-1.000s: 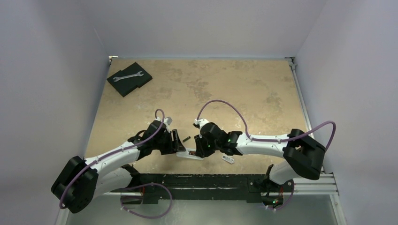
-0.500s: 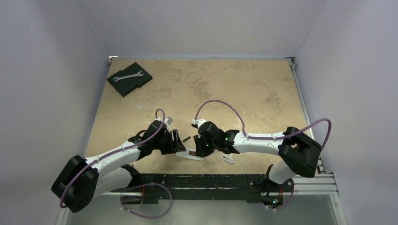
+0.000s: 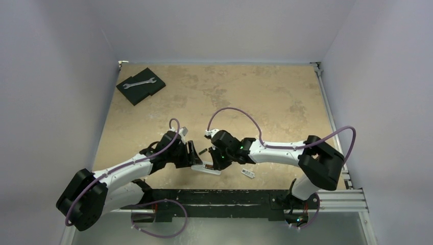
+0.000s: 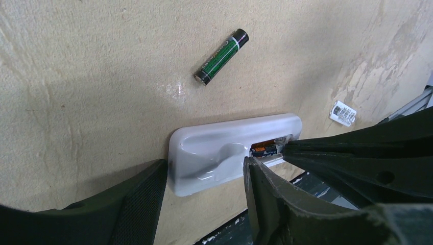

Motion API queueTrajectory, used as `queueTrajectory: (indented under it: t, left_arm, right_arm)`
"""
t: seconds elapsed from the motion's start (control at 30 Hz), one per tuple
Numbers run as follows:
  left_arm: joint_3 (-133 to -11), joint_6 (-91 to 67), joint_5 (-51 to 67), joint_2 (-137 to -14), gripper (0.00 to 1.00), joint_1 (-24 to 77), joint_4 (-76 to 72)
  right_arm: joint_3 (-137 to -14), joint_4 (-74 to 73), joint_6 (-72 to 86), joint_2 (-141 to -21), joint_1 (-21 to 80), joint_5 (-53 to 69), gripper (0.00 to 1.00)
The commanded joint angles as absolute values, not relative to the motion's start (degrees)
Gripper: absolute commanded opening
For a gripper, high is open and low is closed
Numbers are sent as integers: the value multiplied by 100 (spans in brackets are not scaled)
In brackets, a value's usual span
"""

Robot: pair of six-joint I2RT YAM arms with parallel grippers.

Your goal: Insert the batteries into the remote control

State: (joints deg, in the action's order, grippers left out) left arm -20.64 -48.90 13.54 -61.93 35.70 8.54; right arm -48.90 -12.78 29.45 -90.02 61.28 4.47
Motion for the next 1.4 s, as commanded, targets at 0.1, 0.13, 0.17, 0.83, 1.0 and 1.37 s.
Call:
queueTrajectory:
  t: [0.1, 0.13, 0.17, 0.83, 1.0, 1.37]
  left_arm:
    - [-2019, -4868, 1424, -6275, 56, 3594, 661]
    - [-2017, -4861, 1424, -6275, 56, 3592, 664]
    - [-2019, -4864, 1424, -6273, 56, 3592, 664]
    - [-1975, -4857, 1402, -6233, 56, 3603, 631]
    - [-1943, -4856, 1380, -6166, 56, 3601, 677]
    - [-1897, -4863, 1345, -6081, 56, 3602, 713]
  right_arm:
    - [-5287, -1318, 2654, -9482, 6337, 409, 6]
    - [-5332, -1351, 2636, -9521, 6371, 386, 6]
    - [-5381, -1398, 2610, -9563, 6403, 356, 6]
    - [-5943, -2011, 2351, -10179, 6644, -242, 6]
    - [-6080, -2165, 2313, -10342, 6645, -427, 8]
    - [-6456, -2630, 2139, -10772, 6645, -464, 6]
